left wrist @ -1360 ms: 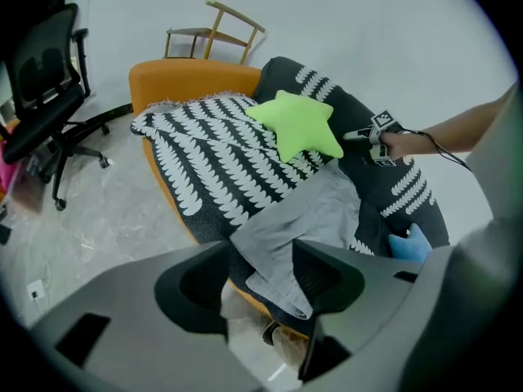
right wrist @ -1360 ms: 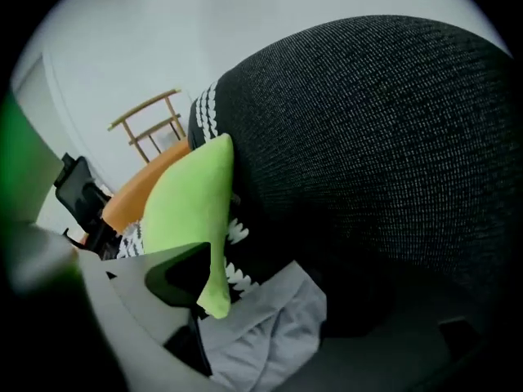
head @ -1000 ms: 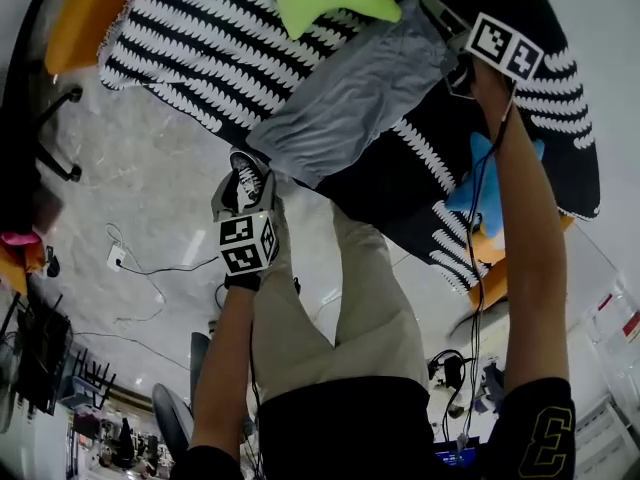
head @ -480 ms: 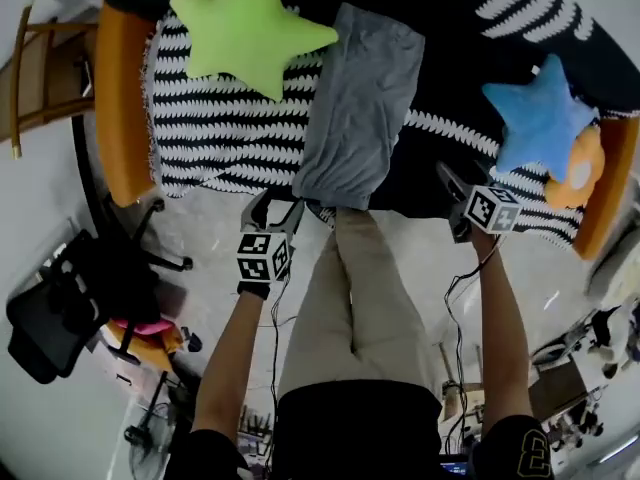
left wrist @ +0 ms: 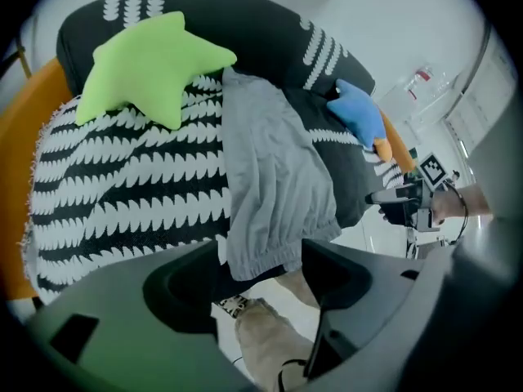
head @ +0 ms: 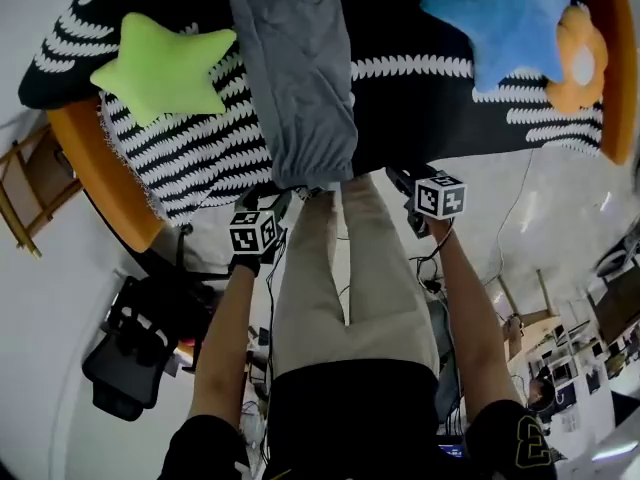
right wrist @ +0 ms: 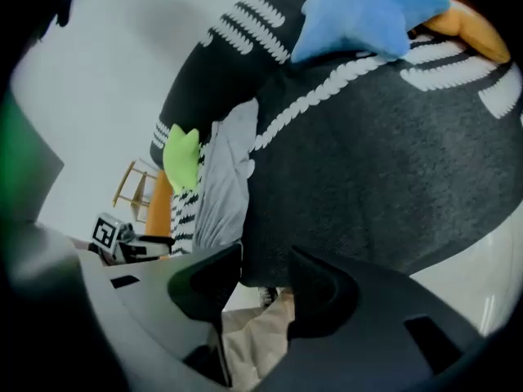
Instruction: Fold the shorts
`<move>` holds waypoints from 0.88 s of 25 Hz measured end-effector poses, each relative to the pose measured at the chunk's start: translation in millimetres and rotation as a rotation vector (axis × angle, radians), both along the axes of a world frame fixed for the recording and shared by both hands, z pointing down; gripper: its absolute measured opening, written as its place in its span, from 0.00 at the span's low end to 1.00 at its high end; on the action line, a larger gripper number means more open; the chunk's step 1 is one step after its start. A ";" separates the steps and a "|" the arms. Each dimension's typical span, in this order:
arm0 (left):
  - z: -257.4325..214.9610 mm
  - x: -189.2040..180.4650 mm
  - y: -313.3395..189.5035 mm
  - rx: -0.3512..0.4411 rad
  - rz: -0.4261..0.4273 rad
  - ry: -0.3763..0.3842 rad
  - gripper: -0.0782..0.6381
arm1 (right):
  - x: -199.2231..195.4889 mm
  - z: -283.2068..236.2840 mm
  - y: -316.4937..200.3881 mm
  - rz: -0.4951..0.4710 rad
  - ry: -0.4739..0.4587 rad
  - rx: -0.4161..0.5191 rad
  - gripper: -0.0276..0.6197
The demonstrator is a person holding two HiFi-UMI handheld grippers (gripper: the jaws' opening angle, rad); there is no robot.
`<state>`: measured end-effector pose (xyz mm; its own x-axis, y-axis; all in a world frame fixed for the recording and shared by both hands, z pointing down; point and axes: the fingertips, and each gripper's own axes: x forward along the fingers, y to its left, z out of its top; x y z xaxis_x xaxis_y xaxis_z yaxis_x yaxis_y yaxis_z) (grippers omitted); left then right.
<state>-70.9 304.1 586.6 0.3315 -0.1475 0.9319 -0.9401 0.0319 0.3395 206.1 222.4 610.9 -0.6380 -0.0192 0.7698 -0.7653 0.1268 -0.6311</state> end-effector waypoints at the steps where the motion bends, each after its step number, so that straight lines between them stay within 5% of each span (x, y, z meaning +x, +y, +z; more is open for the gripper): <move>1: 7.8 -0.1 4.2 -0.018 0.019 0.003 0.57 | -13.7 1.8 11.4 -0.048 -0.017 -0.009 0.34; 5: 40.4 2.3 6.1 -0.049 0.070 0.049 0.57 | -75.7 14.0 45.2 -0.190 -0.082 -0.030 0.33; 9: 59.5 8.8 5.8 -0.040 0.041 0.080 0.57 | -113.2 30.1 54.7 -0.223 -0.068 -0.015 0.34; 12: 52.6 15.3 3.2 -0.003 0.017 0.101 0.57 | -98.0 36.5 52.7 -0.180 0.015 0.019 0.11; 16: 35.3 15.4 19.3 0.020 0.021 0.124 0.57 | -68.7 28.3 78.4 -0.048 0.034 -0.039 0.10; 22: 26.9 -7.7 18.3 0.043 0.000 0.109 0.57 | -56.9 31.1 120.6 -0.179 0.080 -0.111 0.16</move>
